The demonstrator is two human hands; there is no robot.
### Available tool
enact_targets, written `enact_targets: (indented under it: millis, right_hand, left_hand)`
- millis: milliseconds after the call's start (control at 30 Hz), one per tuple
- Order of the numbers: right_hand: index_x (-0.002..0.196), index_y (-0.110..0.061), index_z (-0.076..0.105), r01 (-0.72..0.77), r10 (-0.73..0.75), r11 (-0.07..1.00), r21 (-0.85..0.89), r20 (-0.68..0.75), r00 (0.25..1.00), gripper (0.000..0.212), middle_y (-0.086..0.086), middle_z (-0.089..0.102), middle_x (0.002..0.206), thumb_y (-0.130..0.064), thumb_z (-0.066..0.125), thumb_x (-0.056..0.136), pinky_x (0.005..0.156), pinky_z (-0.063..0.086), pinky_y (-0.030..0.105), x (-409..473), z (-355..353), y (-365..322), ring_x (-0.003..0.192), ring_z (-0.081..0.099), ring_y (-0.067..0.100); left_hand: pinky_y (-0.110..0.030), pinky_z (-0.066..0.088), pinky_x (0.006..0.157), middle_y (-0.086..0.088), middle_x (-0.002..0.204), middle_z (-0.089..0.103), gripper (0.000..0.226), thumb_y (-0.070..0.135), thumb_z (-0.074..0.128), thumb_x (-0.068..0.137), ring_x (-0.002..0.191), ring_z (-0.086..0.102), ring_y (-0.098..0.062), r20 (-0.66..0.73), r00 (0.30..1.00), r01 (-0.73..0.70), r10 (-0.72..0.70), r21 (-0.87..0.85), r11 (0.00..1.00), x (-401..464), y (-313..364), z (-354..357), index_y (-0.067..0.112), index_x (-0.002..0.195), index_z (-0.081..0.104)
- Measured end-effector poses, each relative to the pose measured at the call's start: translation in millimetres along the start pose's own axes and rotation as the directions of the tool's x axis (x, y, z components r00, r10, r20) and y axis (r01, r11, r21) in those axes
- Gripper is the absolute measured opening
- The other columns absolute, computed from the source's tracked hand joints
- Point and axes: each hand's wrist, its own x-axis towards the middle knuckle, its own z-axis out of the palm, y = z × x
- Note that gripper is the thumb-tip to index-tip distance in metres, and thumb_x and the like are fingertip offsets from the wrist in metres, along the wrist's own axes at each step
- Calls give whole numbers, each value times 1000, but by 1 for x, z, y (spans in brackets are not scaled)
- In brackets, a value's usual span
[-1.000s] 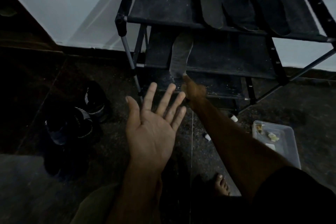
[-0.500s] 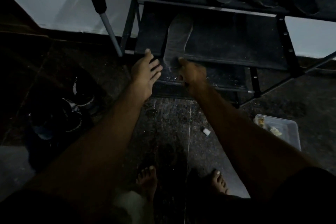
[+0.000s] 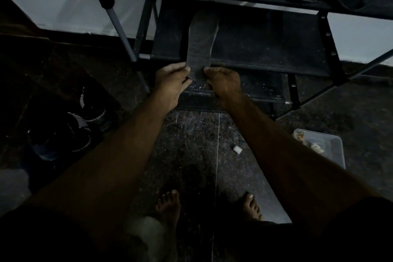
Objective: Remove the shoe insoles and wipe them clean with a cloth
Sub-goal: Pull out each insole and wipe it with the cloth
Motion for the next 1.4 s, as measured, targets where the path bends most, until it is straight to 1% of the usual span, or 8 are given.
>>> enact_targets:
  millis: [233,367,500,733,833,1000,1267,1400]
  right_hand:
    - [74,-10,63,32,-34,999,39,55,998,19,6,59,64,-13,63,92,44,40,22,-47,-23,-13,50,50,12]
    - [70,-13,61,59,-59,998,7,64,996,22,-1,55,52,-15,64,92,35,33,16,-93,-40,-25,40,45,6]
    - [69,-11,59,73,-78,996,45,110,991,24,1,55,58,-11,62,93,37,37,15,-145,-54,-33,43,46,5]
    - [75,-4,60,161,-162,987,23,177,971,20,6,54,65,-11,60,94,42,38,13,-239,-77,-38,46,47,3]
    - [83,-4,64,133,-133,991,15,219,967,16,4,56,65,-15,62,94,43,38,15,-273,-86,-31,49,47,5]
    - [80,-16,68,116,-89,990,-81,281,956,16,-2,57,61,-26,65,92,44,34,20,-315,-98,-14,52,49,8]
    - [80,-17,70,175,-94,956,-237,319,943,19,-9,61,58,-30,65,91,47,39,22,-349,-107,0,53,53,8]
    - [85,-15,70,189,-158,954,-232,144,977,19,1,63,68,-30,61,94,50,46,23,-354,-110,-3,60,55,15]
  left_hand:
    - [-19,55,72,-2,100,68,18,2,56,95,91,66,-9,82,997,-10,16,-74,997,-52,5,-2,6,111,61]
    - [-20,54,74,-3,99,68,15,2,54,96,90,66,-9,110,994,32,-15,-157,987,-98,12,-1,9,107,61]
    - [-25,54,83,-6,105,68,14,16,49,100,98,65,-15,187,980,107,-64,-231,967,-141,13,-2,11,108,61]
    - [-46,49,99,-22,131,58,65,56,26,101,120,58,-34,311,949,194,-59,-423,885,-203,13,-4,3,129,52]
    - [-43,50,97,-20,135,56,81,68,22,95,124,55,-33,404,914,251,-46,-473,845,-228,11,-10,4,135,51]
    - [-39,32,114,-17,144,46,93,76,11,89,131,46,-31,544,838,297,47,-527,796,-251,7,-25,4,137,46]
    - [-40,45,102,-18,148,38,85,67,19,95,121,54,-30,601,779,296,179,-604,740,-258,8,-41,4,150,27]
    - [-37,50,89,-17,151,33,84,67,22,95,117,53,-28,631,746,313,216,-617,722,-262,9,-45,6,152,24]
